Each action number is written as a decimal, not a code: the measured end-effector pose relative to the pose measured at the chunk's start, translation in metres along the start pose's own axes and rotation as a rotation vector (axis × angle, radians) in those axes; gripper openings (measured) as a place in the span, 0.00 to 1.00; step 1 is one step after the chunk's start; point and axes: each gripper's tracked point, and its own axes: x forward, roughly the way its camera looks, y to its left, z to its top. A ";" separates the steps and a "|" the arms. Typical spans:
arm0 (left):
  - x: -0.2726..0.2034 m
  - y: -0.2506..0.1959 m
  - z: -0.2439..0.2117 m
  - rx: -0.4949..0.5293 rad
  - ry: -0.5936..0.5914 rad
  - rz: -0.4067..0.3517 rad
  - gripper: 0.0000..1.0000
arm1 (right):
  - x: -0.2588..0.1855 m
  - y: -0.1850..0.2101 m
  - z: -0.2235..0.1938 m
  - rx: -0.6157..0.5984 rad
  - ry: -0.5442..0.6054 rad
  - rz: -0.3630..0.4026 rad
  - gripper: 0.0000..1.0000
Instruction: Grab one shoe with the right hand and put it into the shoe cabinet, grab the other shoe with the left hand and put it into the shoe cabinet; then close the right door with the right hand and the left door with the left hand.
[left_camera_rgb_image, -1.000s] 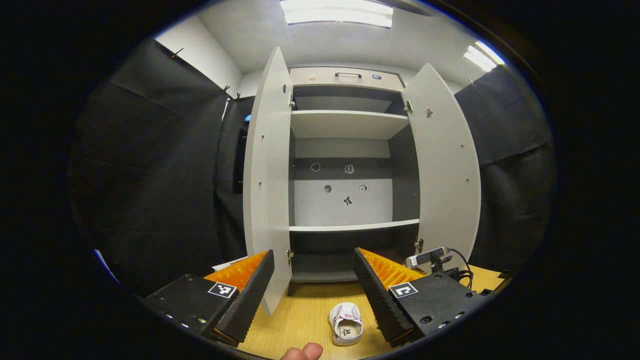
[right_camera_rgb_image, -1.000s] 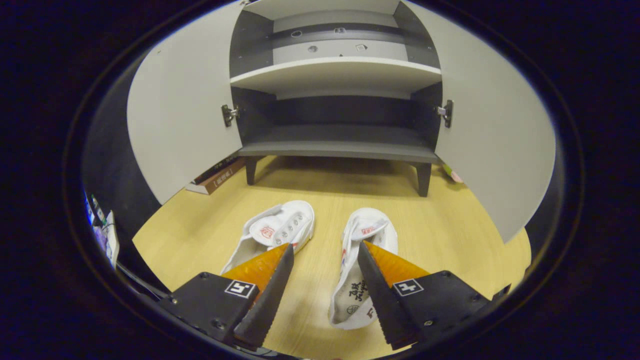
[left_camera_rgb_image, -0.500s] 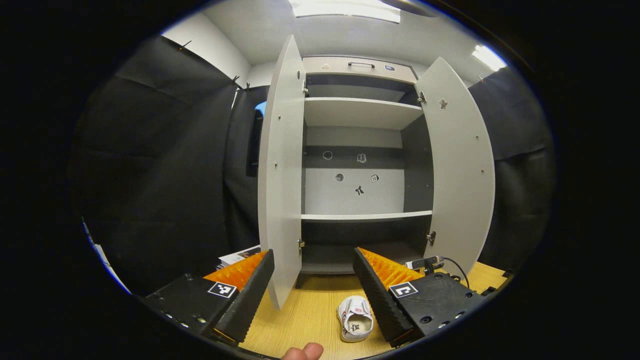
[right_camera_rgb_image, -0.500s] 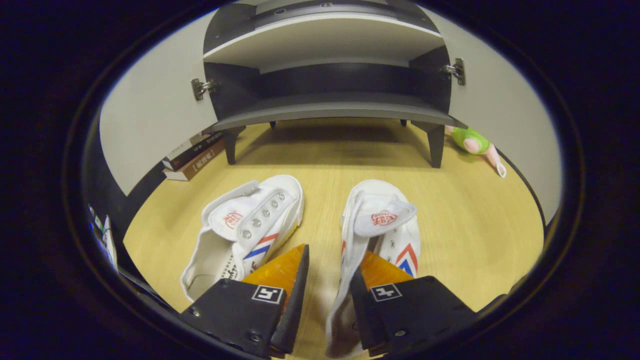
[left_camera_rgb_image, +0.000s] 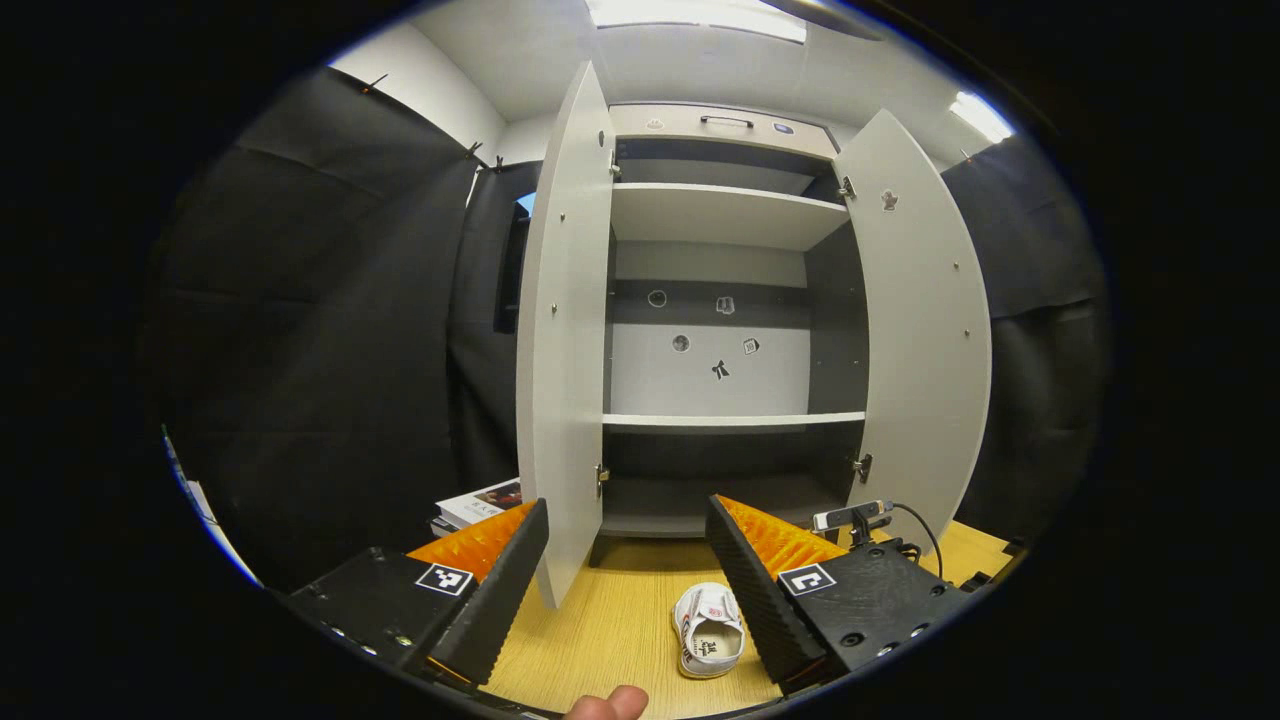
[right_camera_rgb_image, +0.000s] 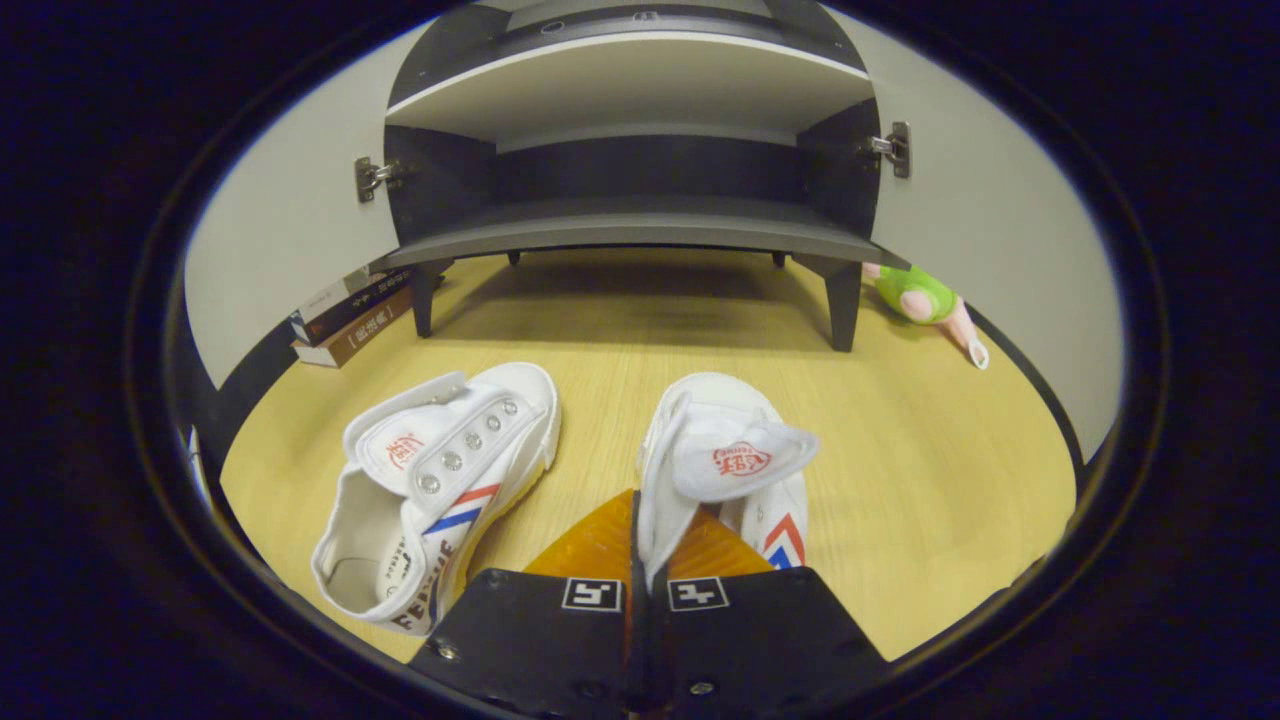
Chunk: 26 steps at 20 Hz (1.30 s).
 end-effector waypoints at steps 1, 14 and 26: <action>0.000 0.000 -0.001 0.003 0.004 0.001 0.95 | -0.006 -0.004 0.007 -0.033 -0.038 -0.013 0.04; 0.000 -0.023 -0.007 0.005 -0.006 -0.037 0.95 | -0.149 -0.005 0.150 -0.103 -0.381 0.038 0.04; -0.012 -0.041 -0.012 0.000 -0.005 -0.085 0.95 | -0.142 0.001 0.364 -0.141 -0.415 0.068 0.04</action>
